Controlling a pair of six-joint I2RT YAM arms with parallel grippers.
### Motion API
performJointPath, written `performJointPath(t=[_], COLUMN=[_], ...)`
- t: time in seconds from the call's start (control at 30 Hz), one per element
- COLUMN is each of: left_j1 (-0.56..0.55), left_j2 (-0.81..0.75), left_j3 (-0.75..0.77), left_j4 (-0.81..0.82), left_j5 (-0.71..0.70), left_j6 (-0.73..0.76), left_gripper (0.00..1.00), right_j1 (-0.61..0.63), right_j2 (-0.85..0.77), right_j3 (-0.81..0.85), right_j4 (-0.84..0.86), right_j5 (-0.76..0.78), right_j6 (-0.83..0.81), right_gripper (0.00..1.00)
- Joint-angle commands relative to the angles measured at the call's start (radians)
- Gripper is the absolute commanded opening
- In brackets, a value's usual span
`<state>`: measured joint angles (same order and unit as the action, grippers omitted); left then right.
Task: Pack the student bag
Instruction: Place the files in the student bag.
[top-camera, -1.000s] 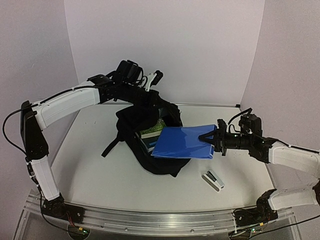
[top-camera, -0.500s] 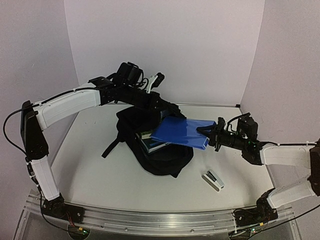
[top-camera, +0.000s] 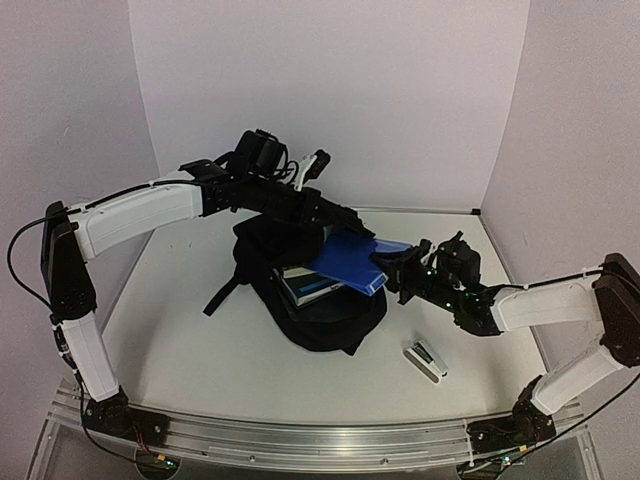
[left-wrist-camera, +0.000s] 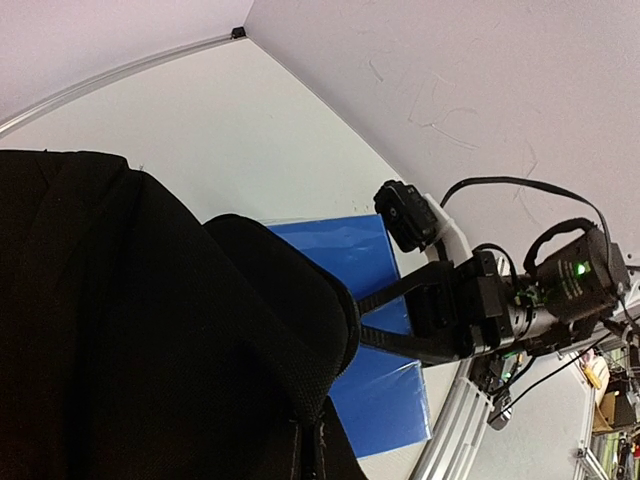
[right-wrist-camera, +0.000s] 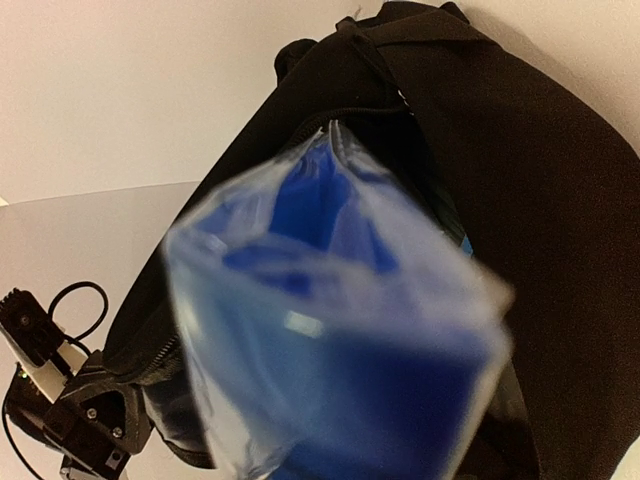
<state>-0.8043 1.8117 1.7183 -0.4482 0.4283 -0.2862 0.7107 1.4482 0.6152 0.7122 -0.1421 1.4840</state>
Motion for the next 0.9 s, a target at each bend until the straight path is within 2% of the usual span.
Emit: performJointPath(t=[0.0,0.33,0.53,0.6,0.7,0.87], left_j1=[-0.012,-0.011,-0.010,-0.010,-0.010,-0.009], left_j2=[-0.085,-0.105,-0.120,-0.123,-0.127,-0.152], left_j3=[-0.007,-0.053,-0.081,-0.092,-0.102,-0.120], left_j4=[0.107,0.155,0.169,0.174,0.175,0.171], left_j5=[0.052,0.039,0.034,0.034,0.025,-0.004], left_j6=[-0.011,-0.081,-0.105,-0.109,-0.111,-0.100], left_gripper=[0.00,0.00,0.00,0.00,0.00,0.00], right_j1=[0.064,0.168,0.184,0.185,0.185,0.185], right_j2=[0.099,0.481,0.600,0.632,0.646,0.533], right_j3=[0.091,0.344,0.468,0.506,0.535,0.433], right_j4=[0.102,0.213,0.256,0.252,0.242,0.188], right_j5=[0.266,0.357,0.430,0.425,0.404,0.422], right_j6=[0.036,0.099,0.066,0.039,0.013,-0.015], right_gripper=[0.00,0.00,0.00,0.07,0.25,0.48])
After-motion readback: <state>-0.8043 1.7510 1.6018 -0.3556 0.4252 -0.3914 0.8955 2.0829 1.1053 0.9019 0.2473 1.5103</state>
